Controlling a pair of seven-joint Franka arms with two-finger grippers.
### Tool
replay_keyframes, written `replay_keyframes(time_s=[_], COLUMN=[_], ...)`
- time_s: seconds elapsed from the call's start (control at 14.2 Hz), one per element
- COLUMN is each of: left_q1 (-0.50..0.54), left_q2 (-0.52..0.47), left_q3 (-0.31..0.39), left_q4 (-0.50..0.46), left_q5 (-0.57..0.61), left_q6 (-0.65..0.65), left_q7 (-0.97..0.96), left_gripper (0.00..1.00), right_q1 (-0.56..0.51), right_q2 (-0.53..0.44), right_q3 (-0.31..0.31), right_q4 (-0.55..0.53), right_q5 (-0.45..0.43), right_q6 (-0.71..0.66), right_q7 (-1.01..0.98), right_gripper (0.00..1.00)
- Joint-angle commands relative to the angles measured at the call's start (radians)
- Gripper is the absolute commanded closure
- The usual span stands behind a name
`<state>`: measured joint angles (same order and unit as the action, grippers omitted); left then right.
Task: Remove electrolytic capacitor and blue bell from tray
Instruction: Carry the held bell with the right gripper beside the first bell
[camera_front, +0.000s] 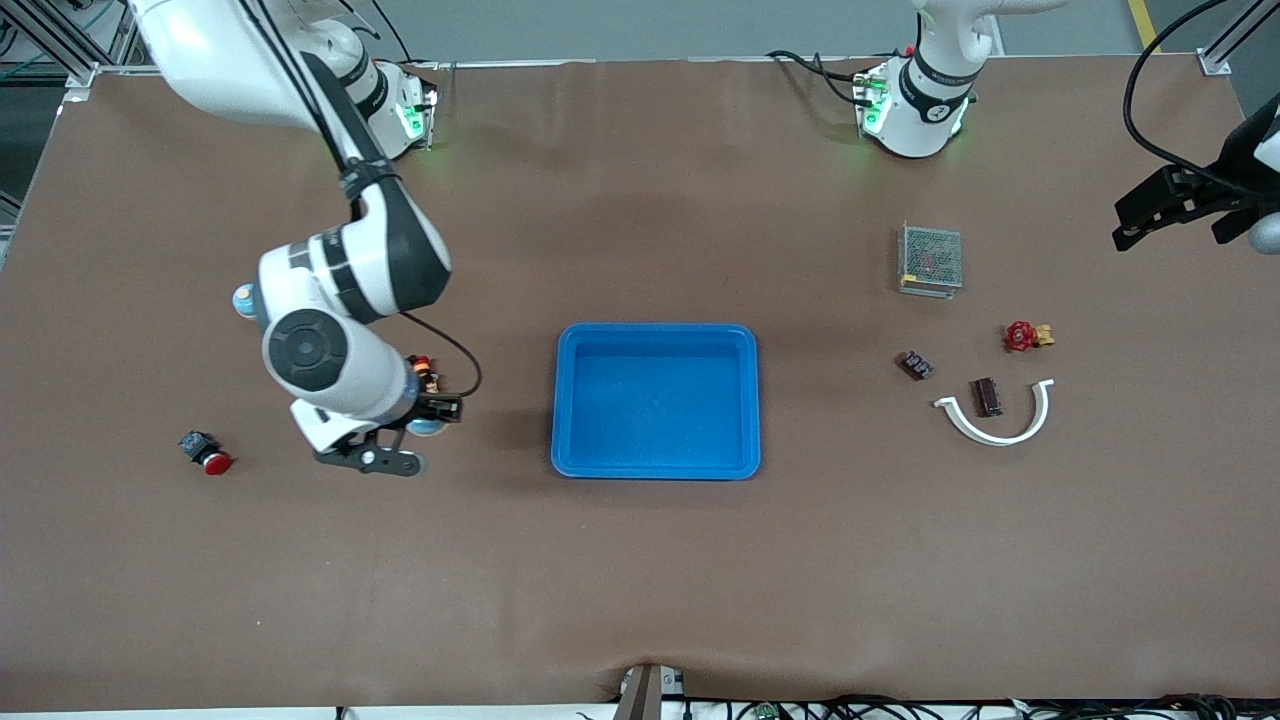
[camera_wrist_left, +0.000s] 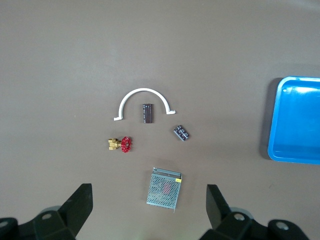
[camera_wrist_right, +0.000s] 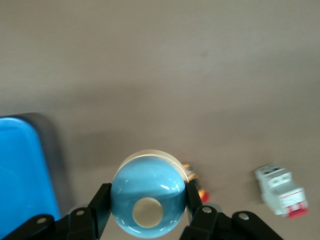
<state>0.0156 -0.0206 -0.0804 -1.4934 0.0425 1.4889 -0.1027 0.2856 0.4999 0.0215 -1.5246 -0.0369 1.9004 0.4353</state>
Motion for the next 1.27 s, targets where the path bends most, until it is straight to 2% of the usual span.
replay_keyframes(time_s=[0.0, 0.56, 0.7, 0.91, 1.2], left_q1=[-0.003, -0.011, -0.011, -0.009, -0.011], left_q2=[-0.009, 0.005, 0.005, 0.005, 0.007], left_q3=[0.002, -0.001, -0.001, -0.001, -0.001], left_q4=[-0.007, -0.007, -0.007, -0.007, -0.010], left_q5=[-0.010, -0.010, -0.010, -0.010, -0.010], left_q6=[-0.004, 0.001, 0.001, 0.001, 0.001], left_q7=[-0.005, -0.006, -0.005, -0.005, -0.006], left_gripper=[0.00, 0.00, 0.00, 0.00, 0.00], right_q1=[-0.084, -0.290, -0.305, -0.351, -0.436], right_q2=[-0.079, -0.188, -0.218, -0.250, -0.265], right_q3=[0.017, 0.015, 0.014, 0.014, 0.015], right_q4=[-0.115, -0.414, -0.492, -0.586, -0.680], right_q5=[-0.012, -0.014, -0.024, -0.093, -0.098], right_q6=[0.037, 0.331, 0.412, 0.508, 0.635], right_q7=[-0.113, -0.478, -0.521, -0.533, -0.656], right_gripper=[1.00, 1.00, 1.00, 1.00, 1.00])
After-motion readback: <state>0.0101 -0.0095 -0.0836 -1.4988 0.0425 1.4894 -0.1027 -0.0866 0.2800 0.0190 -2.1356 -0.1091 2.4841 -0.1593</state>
